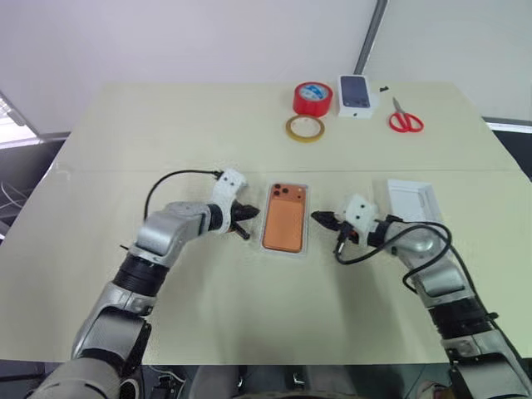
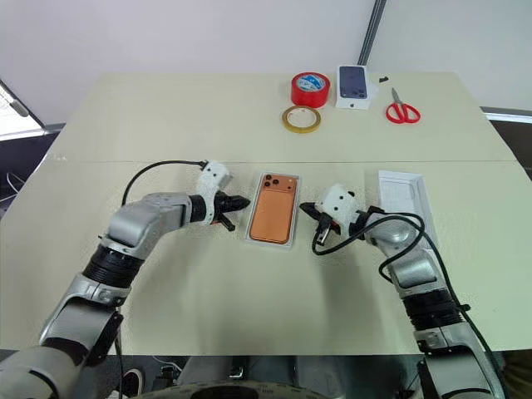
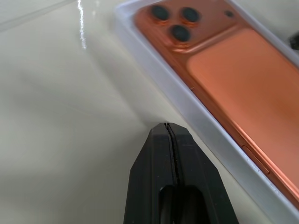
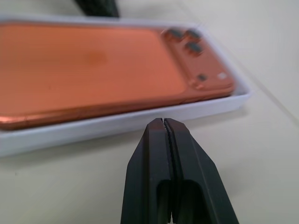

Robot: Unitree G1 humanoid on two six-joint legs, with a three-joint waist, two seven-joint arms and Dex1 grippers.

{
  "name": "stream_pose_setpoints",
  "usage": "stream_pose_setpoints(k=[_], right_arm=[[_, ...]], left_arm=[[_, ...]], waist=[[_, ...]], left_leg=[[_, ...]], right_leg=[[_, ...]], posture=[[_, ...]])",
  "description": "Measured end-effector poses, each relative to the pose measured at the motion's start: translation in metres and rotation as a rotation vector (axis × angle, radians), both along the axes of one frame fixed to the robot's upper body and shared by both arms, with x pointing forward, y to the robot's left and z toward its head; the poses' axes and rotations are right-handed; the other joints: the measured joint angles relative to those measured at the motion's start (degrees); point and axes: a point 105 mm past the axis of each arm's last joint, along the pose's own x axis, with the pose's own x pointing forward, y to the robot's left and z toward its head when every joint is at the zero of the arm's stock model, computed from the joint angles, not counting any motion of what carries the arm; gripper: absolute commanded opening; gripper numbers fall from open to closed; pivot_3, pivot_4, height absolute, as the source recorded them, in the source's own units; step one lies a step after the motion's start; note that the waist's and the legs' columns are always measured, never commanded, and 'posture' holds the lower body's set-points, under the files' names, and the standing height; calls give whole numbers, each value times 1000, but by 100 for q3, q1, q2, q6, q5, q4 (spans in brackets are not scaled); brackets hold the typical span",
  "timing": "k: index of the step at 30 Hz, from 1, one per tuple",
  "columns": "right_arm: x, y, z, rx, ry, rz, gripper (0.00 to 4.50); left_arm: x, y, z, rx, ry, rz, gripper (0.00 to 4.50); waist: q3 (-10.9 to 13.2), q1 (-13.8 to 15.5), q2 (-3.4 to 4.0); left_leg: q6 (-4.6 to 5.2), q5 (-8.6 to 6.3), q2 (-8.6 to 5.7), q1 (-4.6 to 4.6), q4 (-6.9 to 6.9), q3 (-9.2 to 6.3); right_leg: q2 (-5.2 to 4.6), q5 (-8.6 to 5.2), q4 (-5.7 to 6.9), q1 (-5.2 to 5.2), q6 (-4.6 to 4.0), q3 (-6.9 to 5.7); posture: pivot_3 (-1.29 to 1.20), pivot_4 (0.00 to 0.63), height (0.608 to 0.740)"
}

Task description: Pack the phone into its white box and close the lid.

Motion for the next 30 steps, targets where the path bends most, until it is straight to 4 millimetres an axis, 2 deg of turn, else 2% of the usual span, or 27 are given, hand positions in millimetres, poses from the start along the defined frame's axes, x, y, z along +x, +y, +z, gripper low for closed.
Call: stream_pose_setpoints(k=[2,5,9,14,18,25,30], right_arm=[[3,0,-1,2,-5,-20,37],[4,-2,-1,-14,-6,-19,37],[2,-11,-1,-32,6,-23,37],[-3,-42,0,-88,32,-79,37],[-14,-61,2,-105,60,-116,37],[-42,-86,-2,-140,123,-174,37],[-48,-94,-1,-147,127,-202,37]], left_arm=[[0,-5,-2,1,-16,-37,21],[0,-17,-3,-83,46,-47,21],[-1,-25,-2,-91,90,-84,21],[-16,-57,-5,-163,200,-176,21],[-29,-77,-7,-188,253,-267,21],[-25,-107,-9,-185,239,-312,21],[-27,-116,-9,-185,241,-329,21]], waist=[[-4,11,6],[-6,46,9],[-6,50,9],[-6,182,10],[-6,178,10],[-5,180,8],[-5,176,8]], left_leg=[[5,-2,0,1,4,1],[25,-13,-1,-3,10,0],[35,-18,-5,-3,15,0],[44,-23,-9,-5,18,-1],[43,-23,-8,-9,16,-1],[72,-38,-8,1,19,-2],[71,-38,-8,2,19,-3]], right_leg=[[-1,0,0,2,0,0],[-4,0,-1,7,0,0],[-7,0,-3,12,0,0],[-8,0,-8,17,1,0],[-7,-1,-12,14,1,0],[-5,-1,-17,29,2,0],[-4,-1,-17,30,3,0]], posture=[[0,150,740],[0,150,740],[0,150,740],[0,150,740],[0,150,740],[0,150,740],[0,150,740]])
